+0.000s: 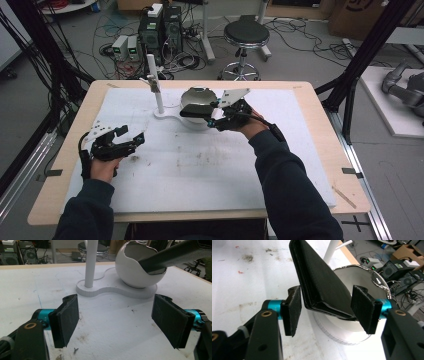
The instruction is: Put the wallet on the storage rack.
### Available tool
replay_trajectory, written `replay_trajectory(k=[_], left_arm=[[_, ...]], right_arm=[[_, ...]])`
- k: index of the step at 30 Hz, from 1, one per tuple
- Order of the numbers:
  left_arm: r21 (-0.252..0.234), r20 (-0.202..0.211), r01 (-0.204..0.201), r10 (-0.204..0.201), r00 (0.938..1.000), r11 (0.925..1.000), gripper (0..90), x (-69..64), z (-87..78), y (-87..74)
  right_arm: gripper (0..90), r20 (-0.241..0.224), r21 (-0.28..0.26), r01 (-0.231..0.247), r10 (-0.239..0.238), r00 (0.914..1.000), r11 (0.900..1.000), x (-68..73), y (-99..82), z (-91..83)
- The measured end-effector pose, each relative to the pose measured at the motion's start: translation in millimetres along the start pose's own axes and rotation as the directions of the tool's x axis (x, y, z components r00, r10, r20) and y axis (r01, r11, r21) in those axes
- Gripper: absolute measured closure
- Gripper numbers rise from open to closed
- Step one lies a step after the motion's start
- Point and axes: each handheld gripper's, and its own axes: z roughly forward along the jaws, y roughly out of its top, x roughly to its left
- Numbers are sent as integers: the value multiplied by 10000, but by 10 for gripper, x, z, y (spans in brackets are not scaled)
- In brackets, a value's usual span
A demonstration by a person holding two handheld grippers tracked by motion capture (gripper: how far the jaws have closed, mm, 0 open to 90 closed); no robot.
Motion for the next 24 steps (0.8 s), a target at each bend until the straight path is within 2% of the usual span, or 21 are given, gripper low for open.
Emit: replay_trajectory(k=[8, 10, 11, 12, 13, 14, 15, 16, 18, 19, 20, 22, 23, 24], left_arm=[[-29, -9, 52, -52, 10000, 10000, 221, 2, 5, -2], [-28, -5, 55, -55, 10000, 10000, 221, 11, 6, 1], [-28, -5, 55, -55, 10000, 10000, 221, 11, 6, 1], [-56, -16, 93, -93, 10000, 9999, 221, 10, 7, 3], [-92, -13, 136, -136, 9999, 9999, 221, 11, 8, 5], [-78, 28, 161, -161, 9999, 9998, 221, 19, 8, 6], [-124, 40, 212, -211, 9998, 9997, 221, 24, 11, 6], [-153, 32, 278, -278, 9996, 9995, 221, 27, 12, 6], [-239, 33, 357, -356, 9994, 9991, 216, 38, 12, 9], [-241, 6, 376, -376, 9993, 9990, 216, 43, 8, 12], [-259, -6, 341, -341, 9994, 9991, 216, 46, 3, 15], [-254, -25, 360, -361, 9993, 9990, 216, 42, 1, 15], [-228, 4, 316, -316, 9995, 9992, 216, 37, 0, 17], [-203, 34, 272, -271, 9996, 9994, 216, 34, -1, 18]], right_arm=[[387, 73, -115, -115, 116, 9999, 9999, 0, 4, -123], [370, 288, -331, -319, 328, 9990, 9989, -28, -30, -240], [368, 456, -651, -408, 438, 9980, 9970, -36, -80, -292], [368, 456, -651, -408, 438, 9980, 9970, -36, -80, -292], [359, 551, -930, -636, 689, 9961, 9936, -45, -147, -343], [323, 570, -843, -904, 954, 9938, 9923, -73, -216, -385], [279, 867, -892, -1579, 1656, 9824, 9834, -115, -392, -476], [263, 992, -931, -1932, 2022, 9743, 9767, -135, -484, -531], [240, 1336, -1100, -2720, 2854, 9490, 9560, -169, -670, -652], [240, 1336, -1100, -2720, 2854, 9490, 9560, -169, -670, -652], [236, 1638, -1316, -3323, 3511, 9219, 9340, -193, -848, -778], [235, 1901, -1484, -3707, 3943, 8991, 9168, -188, -996, -880], [230, 2079, -1605, -3924, 4196, 8836, 9057, -175, -1098, -941], [230, 2079, -1605, -3924, 4196, 8836, 9057, -175, -1098, -941]])
